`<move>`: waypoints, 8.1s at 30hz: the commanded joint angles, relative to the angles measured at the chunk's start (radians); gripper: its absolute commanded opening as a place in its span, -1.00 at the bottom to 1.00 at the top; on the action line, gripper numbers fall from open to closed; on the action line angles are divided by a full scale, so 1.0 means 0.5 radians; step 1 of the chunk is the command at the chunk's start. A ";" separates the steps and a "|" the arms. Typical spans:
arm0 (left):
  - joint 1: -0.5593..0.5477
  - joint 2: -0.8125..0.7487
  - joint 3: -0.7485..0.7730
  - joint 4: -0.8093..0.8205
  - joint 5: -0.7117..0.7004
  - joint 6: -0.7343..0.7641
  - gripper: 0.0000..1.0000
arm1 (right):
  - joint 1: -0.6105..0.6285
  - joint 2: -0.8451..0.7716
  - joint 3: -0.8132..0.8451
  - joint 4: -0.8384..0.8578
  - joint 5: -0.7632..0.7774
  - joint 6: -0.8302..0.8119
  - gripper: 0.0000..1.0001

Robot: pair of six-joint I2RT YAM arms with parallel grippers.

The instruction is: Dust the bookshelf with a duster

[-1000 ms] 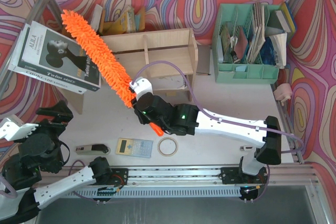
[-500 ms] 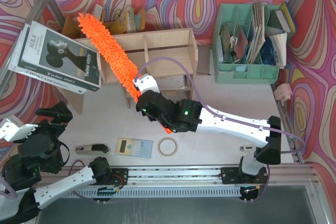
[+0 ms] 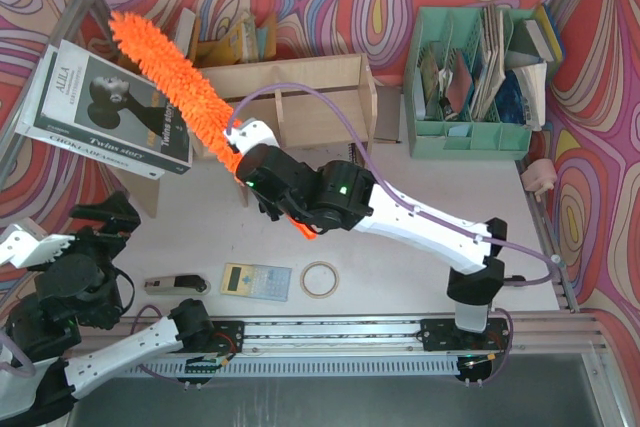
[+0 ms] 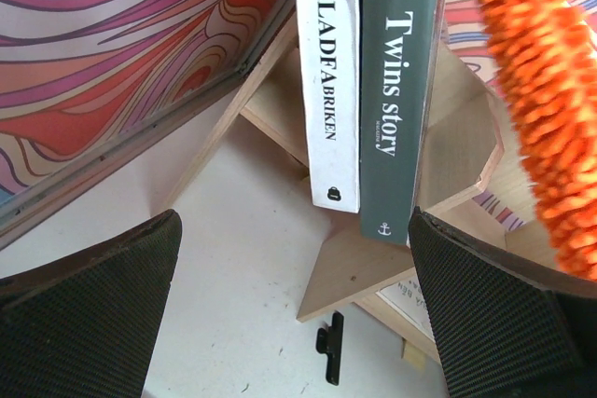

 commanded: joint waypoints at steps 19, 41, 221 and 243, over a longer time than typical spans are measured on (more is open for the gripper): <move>-0.007 -0.089 -0.613 0.754 0.532 0.884 0.97 | -0.016 -0.117 -0.186 -0.150 0.216 -0.231 -1.00; -0.007 -0.196 -0.325 0.312 0.874 0.876 0.97 | -0.049 -0.195 -0.214 -0.023 0.159 -0.240 -1.00; -0.007 -0.148 -0.367 0.300 0.771 0.813 0.97 | 0.062 -0.994 -0.838 -0.176 0.275 0.238 -1.00; -0.007 -0.218 -0.370 0.278 0.716 0.783 0.97 | 0.381 -0.991 -1.514 0.065 0.106 0.750 -1.00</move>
